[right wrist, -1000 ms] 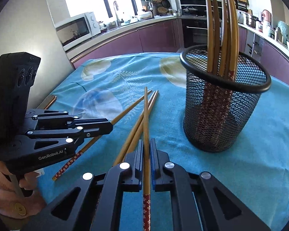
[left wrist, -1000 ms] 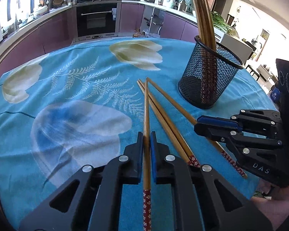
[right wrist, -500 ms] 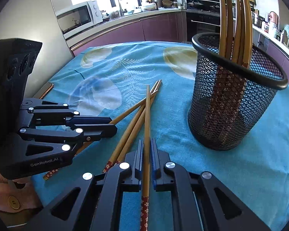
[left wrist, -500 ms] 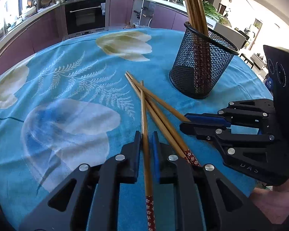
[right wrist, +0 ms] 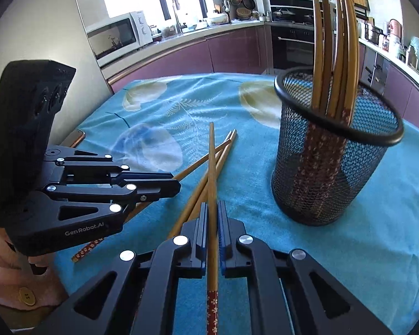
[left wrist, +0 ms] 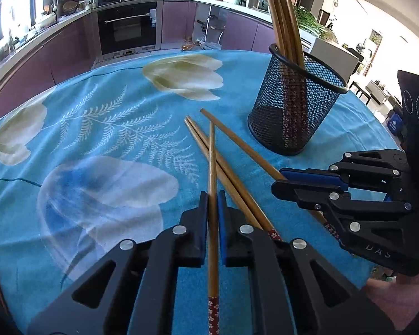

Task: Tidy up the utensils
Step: 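Lift both chopsticks upright and lower them into the mesh holder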

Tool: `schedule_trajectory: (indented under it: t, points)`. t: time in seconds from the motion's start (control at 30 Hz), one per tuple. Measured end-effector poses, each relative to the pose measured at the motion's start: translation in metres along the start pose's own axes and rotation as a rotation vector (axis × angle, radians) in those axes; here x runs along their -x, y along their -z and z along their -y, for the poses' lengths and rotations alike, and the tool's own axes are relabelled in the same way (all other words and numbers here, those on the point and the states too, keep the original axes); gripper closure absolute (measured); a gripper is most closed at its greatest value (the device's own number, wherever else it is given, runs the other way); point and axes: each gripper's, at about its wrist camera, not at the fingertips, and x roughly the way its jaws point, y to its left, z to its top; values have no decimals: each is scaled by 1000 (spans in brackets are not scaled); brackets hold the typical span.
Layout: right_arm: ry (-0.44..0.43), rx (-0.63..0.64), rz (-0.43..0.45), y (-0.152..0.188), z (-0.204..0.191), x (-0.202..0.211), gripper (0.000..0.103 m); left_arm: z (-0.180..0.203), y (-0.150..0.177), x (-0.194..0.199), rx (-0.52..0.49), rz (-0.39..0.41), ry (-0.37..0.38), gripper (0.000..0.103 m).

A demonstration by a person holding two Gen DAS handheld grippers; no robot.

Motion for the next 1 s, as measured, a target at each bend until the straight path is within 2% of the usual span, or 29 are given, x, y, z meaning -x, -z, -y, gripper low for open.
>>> schedule_trajectory:
  t: [0.6,1.0]
  points:
    - [-18,-39,192,-16,17,74,97,7,-26,86,-11,187,225,96]
    - [-10,-54,280,-25,28,100,97,4,-40,116,9,275,281,96]
